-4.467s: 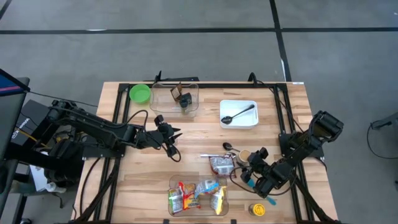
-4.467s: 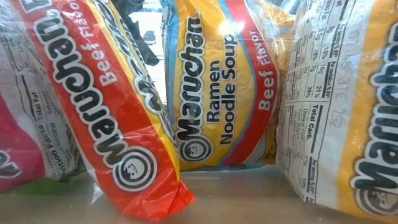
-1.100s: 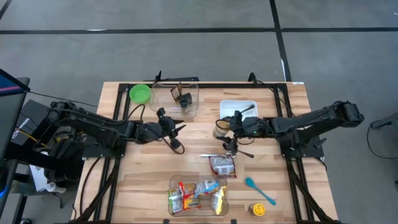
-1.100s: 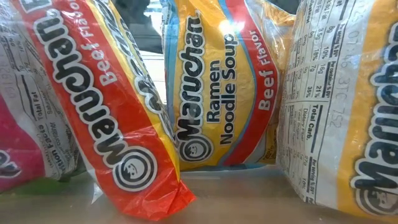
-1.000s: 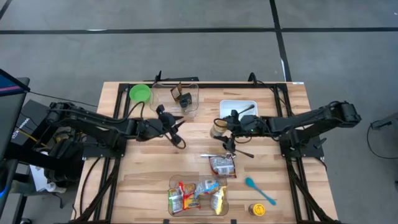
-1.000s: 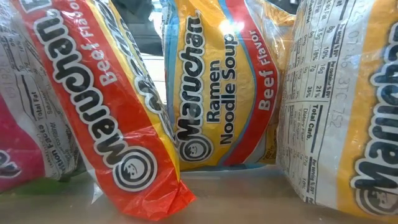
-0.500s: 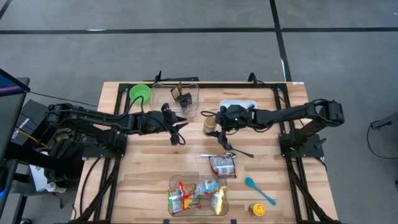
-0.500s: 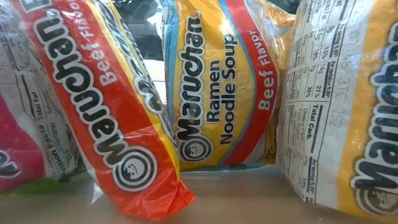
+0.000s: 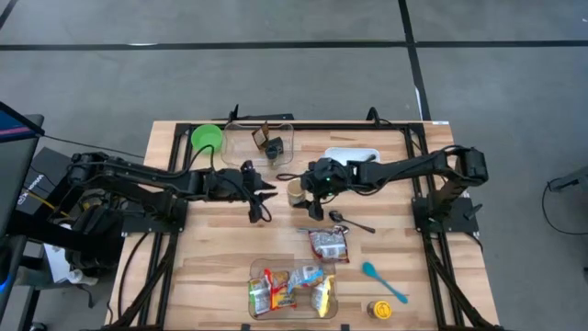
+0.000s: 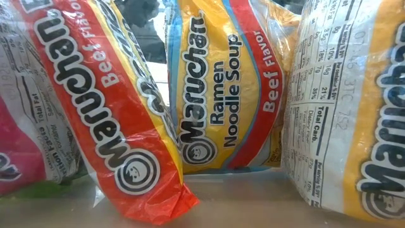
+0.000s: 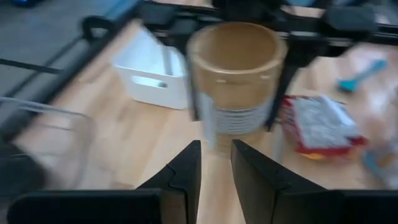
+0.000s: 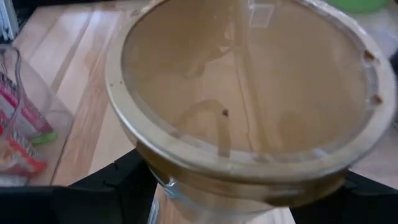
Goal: Pick & Place Food Item
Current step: Put the gold seasoning bottle into the top transparent bin
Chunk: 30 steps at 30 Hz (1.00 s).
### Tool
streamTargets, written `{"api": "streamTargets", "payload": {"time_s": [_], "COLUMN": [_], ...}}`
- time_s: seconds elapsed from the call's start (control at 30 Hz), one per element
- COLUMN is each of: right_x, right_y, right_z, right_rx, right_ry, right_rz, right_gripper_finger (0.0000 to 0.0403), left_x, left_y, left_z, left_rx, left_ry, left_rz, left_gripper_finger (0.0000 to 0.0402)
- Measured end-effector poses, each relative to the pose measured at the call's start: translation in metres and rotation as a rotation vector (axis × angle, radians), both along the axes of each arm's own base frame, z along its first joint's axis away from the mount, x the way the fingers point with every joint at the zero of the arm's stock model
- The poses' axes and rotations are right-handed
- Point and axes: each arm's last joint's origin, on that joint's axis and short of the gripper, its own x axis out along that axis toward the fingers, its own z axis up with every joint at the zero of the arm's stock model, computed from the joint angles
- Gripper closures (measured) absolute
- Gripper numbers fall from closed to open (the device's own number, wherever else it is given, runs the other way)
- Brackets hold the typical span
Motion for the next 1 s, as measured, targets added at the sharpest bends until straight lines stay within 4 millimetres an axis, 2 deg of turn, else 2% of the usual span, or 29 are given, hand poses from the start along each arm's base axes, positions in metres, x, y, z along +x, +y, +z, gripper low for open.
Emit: {"api": "streamTargets", "payload": {"time_s": [0.13, 0.33, 0.47, 0.6, 0.87, 0.93, 1.0], "right_x": [0.006, 0.006, 0.006, 0.006, 0.007, 0.006, 0.006], "right_y": [0.007, 0.016, 0.017, 0.017, 0.016, 0.016, 0.016], "right_z": [-0.003, -0.001, 0.001, 0.001, 0.0, 0.0, 0.0], "right_rx": [0.001, 0.003, 0.002, 0.002, 0.002, 0.002, 0.002], "right_ry": [0.021, 0.008, -0.001, 0.0, 0.004, 0.006, 0.005], "right_rz": [0.022, 0.049, 0.053, 0.05, 0.047, 0.047, 0.047], "right_gripper_finger": [0.0126, 0.0126, 0.0126, 0.0126, 0.0126, 0.0126, 0.0126], "left_x": [0.0, -0.001, 0.0, 0.0, 0.001, 0.001, 0.001], "left_y": [-0.007, -0.012, -0.012, -0.012, -0.011, -0.011, -0.011], "left_z": [-0.001, -0.001, -0.001, -0.001, 0.001, 0.002, 0.002], "left_rx": [-0.036, -0.038, -0.038, -0.037, -0.036, -0.035, -0.035], "left_ry": [0.014, 0.015, 0.015, 0.011, -0.008, -0.02, -0.03], "left_rz": [-0.089, -0.111, -0.11, -0.111, -0.107, -0.107, -0.108], "left_gripper_finger": [0.032, 0.0319, 0.0293, 0.0227, 0.0048, 0.0019, 0.0007]}}
